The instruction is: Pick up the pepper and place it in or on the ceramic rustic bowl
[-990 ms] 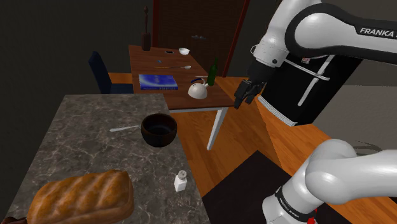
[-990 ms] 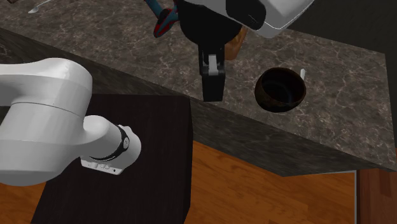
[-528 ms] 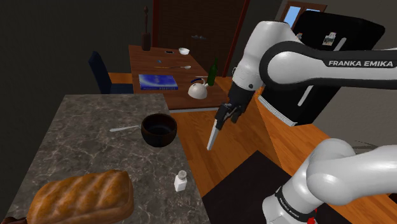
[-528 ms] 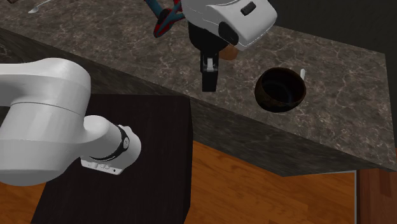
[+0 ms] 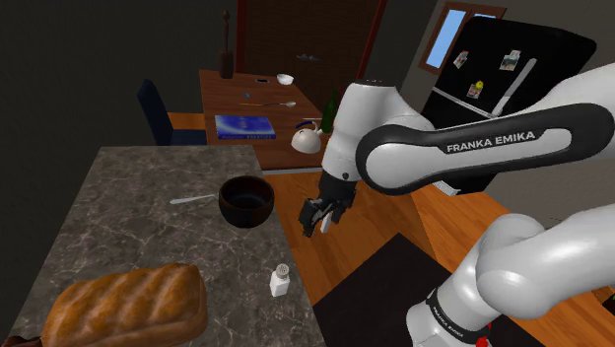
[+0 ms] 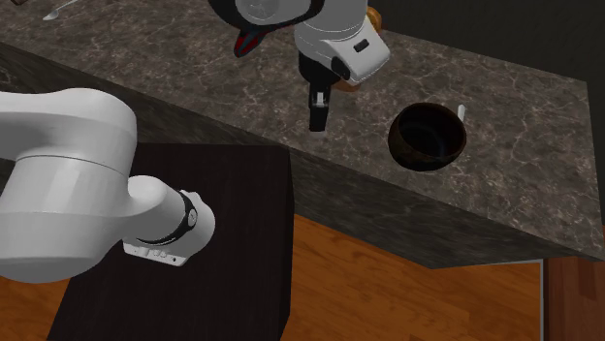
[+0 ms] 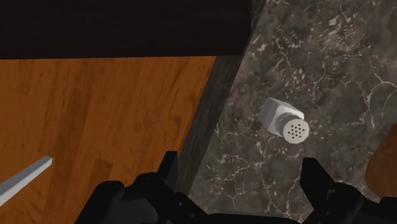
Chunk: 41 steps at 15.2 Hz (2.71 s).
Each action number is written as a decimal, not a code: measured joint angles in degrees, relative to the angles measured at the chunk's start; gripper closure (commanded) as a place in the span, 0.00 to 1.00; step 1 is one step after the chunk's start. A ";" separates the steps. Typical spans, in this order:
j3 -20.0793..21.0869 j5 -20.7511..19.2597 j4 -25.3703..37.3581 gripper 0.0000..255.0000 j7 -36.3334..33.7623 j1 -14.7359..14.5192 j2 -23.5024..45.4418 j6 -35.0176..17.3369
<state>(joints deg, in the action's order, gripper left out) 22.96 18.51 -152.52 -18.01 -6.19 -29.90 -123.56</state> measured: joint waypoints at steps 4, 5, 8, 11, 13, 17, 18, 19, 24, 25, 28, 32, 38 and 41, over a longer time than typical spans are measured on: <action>4.96 0.00 1.06 0.00 -5.13 0.17 8.69 -6.83; 6.20 -0.11 1.32 0.00 -6.71 0.07 10.45 -8.13; 10.07 -2.15 2.85 0.00 -12.18 0.50 17.73 -13.05; 12.12 -5.31 4.22 0.00 -16.56 1.14 23.84 -16.85; 12.59 -6.73 4.11 0.00 -17.95 1.30 26.21 -19.06; 12.85 -9.98 3.70 0.00 -20.43 1.52 30.53 -23.30; 12.80 -10.43 3.51 0.00 -20.69 1.55 31.08 -23.96; 12.81 -10.62 3.39 0.00 -20.86 1.53 31.33 -24.32; 12.78 -10.99 3.41 0.00 -21.14 1.51 31.73 -24.66; 12.78 -10.99 3.41 1.00 -21.14 1.51 31.73 -24.66; 12.77 -10.99 3.41 1.00 -21.14 1.51 31.72 -24.66; 12.78 -10.98 3.41 1.00 -21.13 1.51 31.71 -24.66; 12.94 -9.09 3.64 1.00 -19.81 1.52 29.49 -22.52; 12.93 -7.07 3.99 1.00 -18.49 1.35 26.85 -19.84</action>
<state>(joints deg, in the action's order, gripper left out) 35.89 11.44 -148.53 -36.51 -4.84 -3.05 -143.39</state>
